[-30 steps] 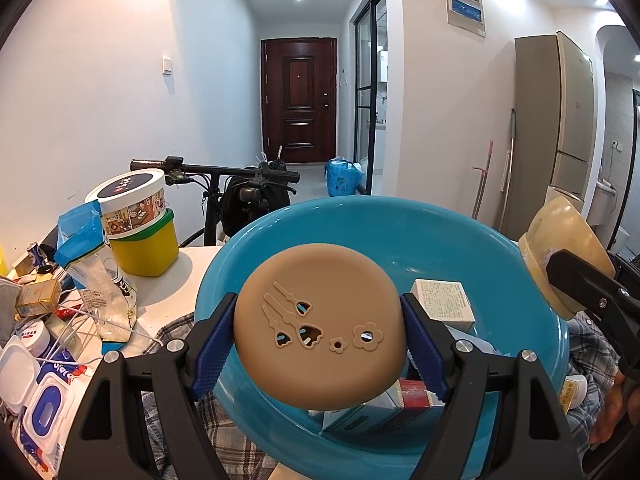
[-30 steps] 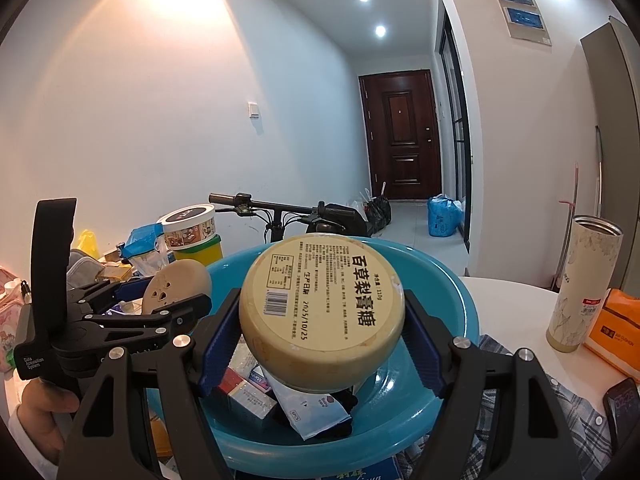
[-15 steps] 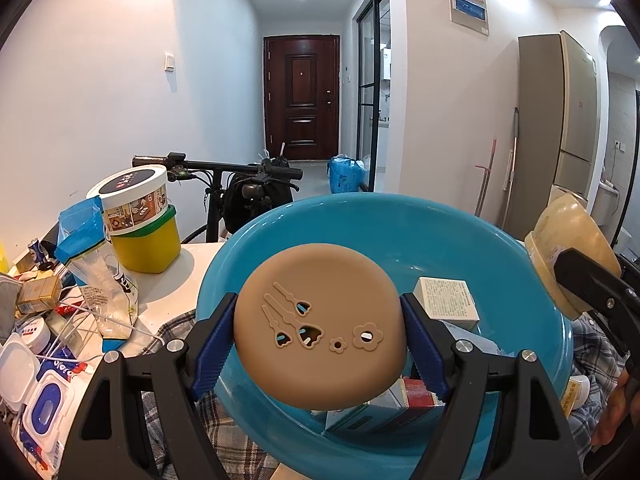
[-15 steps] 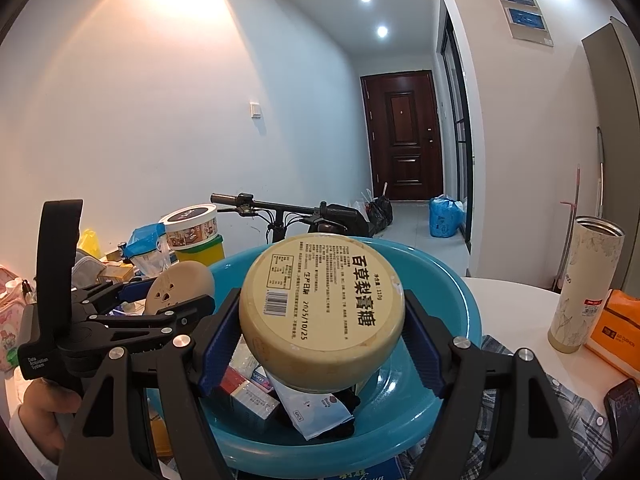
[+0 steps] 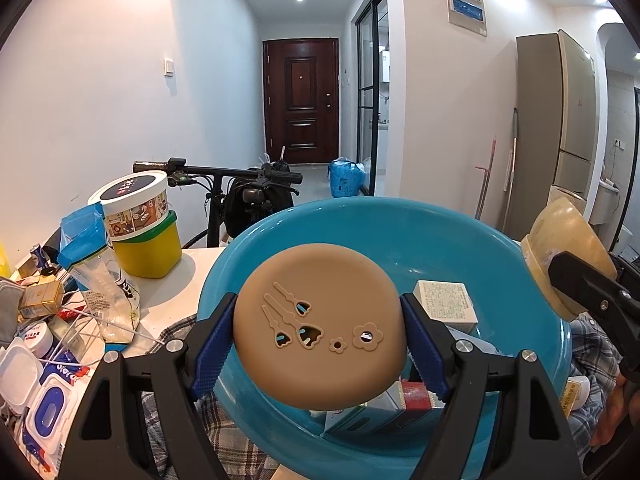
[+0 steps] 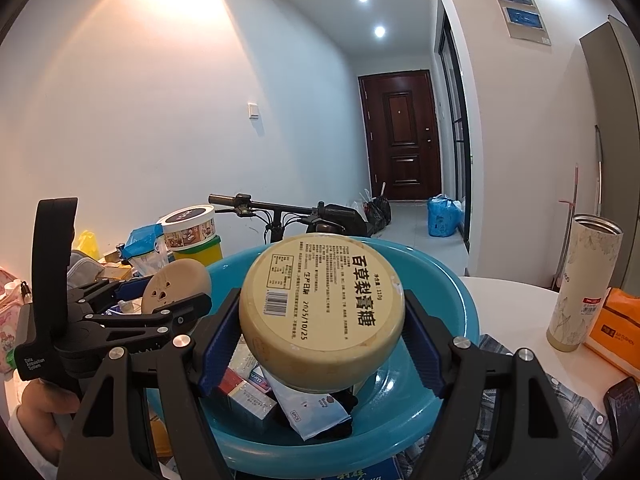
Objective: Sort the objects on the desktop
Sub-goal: 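Lower the disc into the basin and open the left tool while the right tool holds the tin, then lower the cream tin into the blue basin and open the right tool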
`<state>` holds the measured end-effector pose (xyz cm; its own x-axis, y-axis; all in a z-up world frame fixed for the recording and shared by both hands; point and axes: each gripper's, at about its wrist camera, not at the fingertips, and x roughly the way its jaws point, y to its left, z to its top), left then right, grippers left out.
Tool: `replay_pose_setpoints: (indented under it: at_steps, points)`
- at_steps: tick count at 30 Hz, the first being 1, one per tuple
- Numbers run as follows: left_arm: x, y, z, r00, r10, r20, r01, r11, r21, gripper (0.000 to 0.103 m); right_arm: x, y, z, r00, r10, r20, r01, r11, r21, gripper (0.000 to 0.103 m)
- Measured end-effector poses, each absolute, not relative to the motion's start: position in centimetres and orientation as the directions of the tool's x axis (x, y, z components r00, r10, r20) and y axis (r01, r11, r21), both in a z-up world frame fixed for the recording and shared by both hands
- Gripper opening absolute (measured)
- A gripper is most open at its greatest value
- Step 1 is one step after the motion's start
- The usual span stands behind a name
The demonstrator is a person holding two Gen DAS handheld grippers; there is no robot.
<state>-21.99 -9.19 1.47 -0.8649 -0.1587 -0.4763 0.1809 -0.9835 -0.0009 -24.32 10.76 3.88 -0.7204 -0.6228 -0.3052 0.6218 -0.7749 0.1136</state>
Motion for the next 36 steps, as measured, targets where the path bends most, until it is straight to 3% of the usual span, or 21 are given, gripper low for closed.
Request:
replay_pose_setpoints:
  at_steps: [2,4,15,36]
  points:
    - [-22.05,-9.12,1.50,-0.860,-0.172,-0.481,0.190,-0.982,0.010,0.088,-24.27,10.70,3.90,-0.719,-0.624,-0.305,0.624,-0.774,0.113,0.074]
    - [-21.99,-8.98,1.69,-0.852,-0.215,-0.477,0.225,-0.974,0.036,0.103,-24.29,10.76,3.94,-0.720,-0.624,-0.305,0.624,-0.774,0.108,0.074]
    - [-22.17,-8.59,1.46,-0.835,-0.264,-0.483,0.251,-0.964,0.093,0.103,-24.53,10.84,3.80,-0.722,-0.618,-0.312,0.619,-0.778,0.107,0.074]
    - [-22.03,-9.44,1.78,-0.840,-0.232,-0.491,0.242,-0.969,0.044,0.103,-24.43,10.60,3.75,-0.720,-0.618,-0.316,0.621,-0.777,0.105,0.074]
